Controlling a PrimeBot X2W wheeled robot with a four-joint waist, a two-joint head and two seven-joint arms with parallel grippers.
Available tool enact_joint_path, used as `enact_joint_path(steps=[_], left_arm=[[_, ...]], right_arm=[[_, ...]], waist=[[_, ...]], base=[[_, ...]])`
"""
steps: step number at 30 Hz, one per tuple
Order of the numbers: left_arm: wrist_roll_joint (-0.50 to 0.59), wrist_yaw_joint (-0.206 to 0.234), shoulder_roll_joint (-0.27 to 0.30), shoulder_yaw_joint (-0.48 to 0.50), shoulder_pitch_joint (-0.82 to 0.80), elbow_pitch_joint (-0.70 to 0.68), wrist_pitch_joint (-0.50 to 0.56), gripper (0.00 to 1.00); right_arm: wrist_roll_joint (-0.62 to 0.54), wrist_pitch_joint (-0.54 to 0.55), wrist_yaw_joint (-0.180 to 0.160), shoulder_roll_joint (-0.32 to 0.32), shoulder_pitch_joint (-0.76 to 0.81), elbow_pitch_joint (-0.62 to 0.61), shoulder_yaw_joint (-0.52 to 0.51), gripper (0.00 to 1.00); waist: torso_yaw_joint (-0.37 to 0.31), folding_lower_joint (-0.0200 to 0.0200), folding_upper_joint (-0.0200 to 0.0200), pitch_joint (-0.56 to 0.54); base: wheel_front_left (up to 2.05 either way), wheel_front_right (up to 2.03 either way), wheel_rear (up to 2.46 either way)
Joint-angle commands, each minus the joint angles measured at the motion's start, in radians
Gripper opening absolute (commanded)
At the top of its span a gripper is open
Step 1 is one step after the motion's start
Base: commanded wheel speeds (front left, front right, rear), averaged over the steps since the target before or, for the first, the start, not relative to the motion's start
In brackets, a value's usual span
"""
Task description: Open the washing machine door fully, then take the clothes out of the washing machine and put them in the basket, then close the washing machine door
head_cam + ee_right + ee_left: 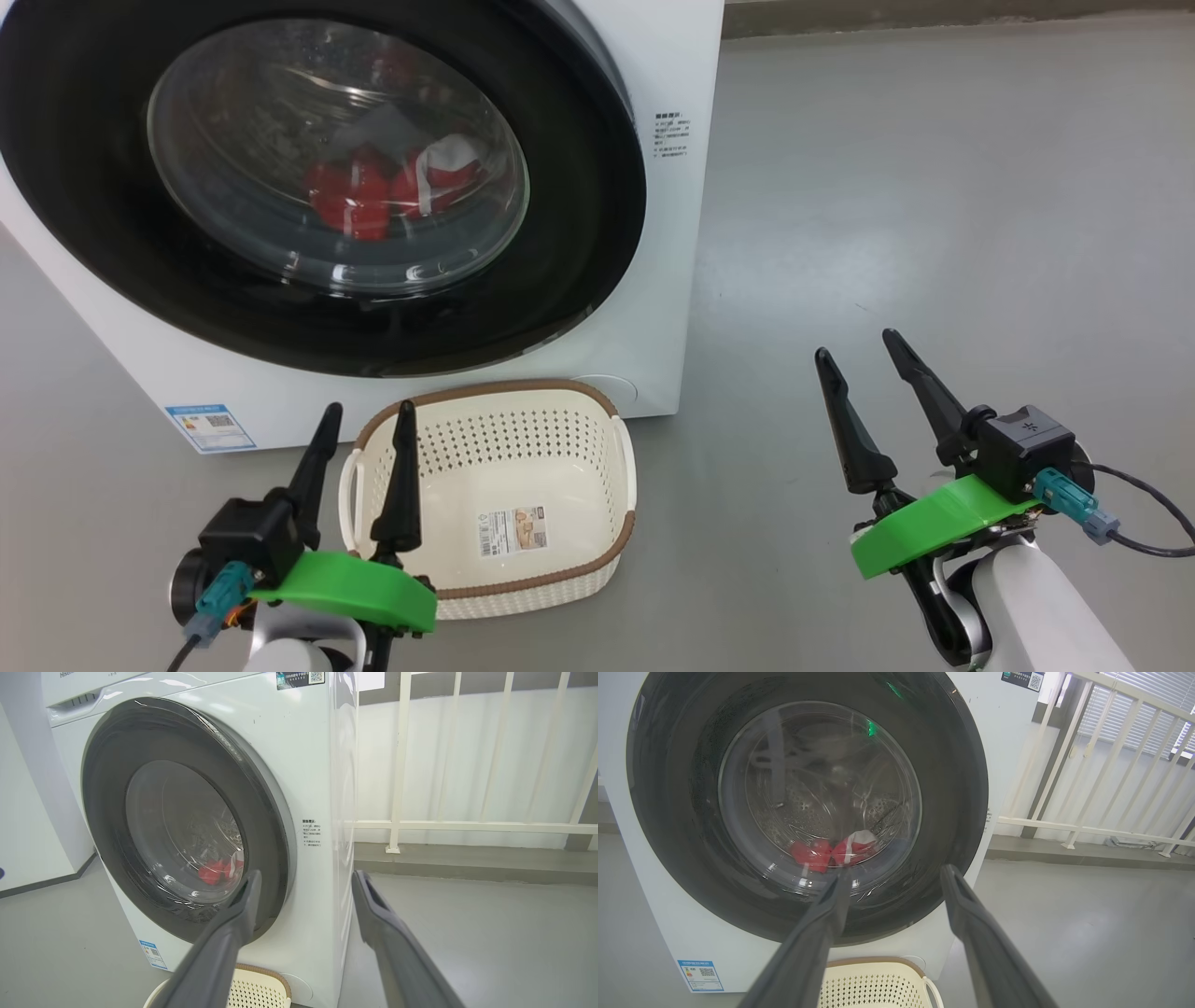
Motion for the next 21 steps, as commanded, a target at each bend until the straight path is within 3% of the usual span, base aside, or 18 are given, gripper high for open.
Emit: enact_joint_path(steps=[1,21], left_arm=[[0.003,0.005,0.017,0.028,-0.038,-0.016,-0.012,1.00],[-0.010,0.002,0.017,0.016,-0.042,-0.006,-0.012,1.00]], right_arm=[[-0.001,-0.006,-0.001,0.000,-0.035,-0.016,0.027,1.00],[0.013,-0.006,-0.001,0.000,-0.042,0.005,0.016,1.00]], waist=[[0.001,0.0000,-0.0001,-0.002],[0.017,0.0000,-0.0001,0.008]], base=[[0.00,0.00,0.00],[0.00,0.00,0.00]])
